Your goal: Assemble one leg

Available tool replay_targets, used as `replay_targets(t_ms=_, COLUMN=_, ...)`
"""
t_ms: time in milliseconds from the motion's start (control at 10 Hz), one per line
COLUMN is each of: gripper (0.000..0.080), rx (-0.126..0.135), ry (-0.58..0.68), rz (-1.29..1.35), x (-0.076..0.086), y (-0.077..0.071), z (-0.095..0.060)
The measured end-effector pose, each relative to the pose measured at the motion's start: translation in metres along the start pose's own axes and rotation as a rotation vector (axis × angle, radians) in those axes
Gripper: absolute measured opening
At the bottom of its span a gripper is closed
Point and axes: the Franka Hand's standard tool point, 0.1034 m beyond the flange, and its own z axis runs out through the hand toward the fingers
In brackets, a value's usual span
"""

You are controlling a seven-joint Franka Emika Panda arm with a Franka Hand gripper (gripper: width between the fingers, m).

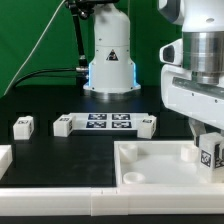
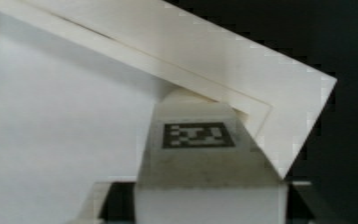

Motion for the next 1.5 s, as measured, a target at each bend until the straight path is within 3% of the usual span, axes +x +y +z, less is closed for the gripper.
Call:
replay_targets(t_ms=100, gripper=0.0292, rx=0.000, ry=0.000, rz=-0.018, x=0.000, y=0.000, z=0.000)
replay_targets(t_ms=200, gripper=0.0363, rx=0.001, ry=0.000, rz=-0.060, x=0.000, y=0.000, z=0.000)
replay_targets(t_ms=300, gripper=0.0513, rx=0.001, ry=-0.001, rz=-0.070, x=-0.002, y=-0.001, z=0.000)
replay_targets(t_ms=400, gripper=0.0513, rx=0.000, ry=0.001, rz=-0.224, x=-0.003, y=-0.001, z=0.000)
replay_targets(t_ms=500, gripper=0.0619, rx=0.001, ry=0.000, rz=-0.356, x=-0.005, y=-0.001, z=0.000)
replay_targets(t_ms=1100, gripper=0.0649, rx=-0.007, ry=0.007, rz=-1.040, x=-0.002, y=-0.002, z=-0.001)
replay_targets(t_ms=1500, gripper=0.0649, rx=-0.017, ry=0.011, rz=-1.328, x=0.004, y=-0.002, z=-0.003)
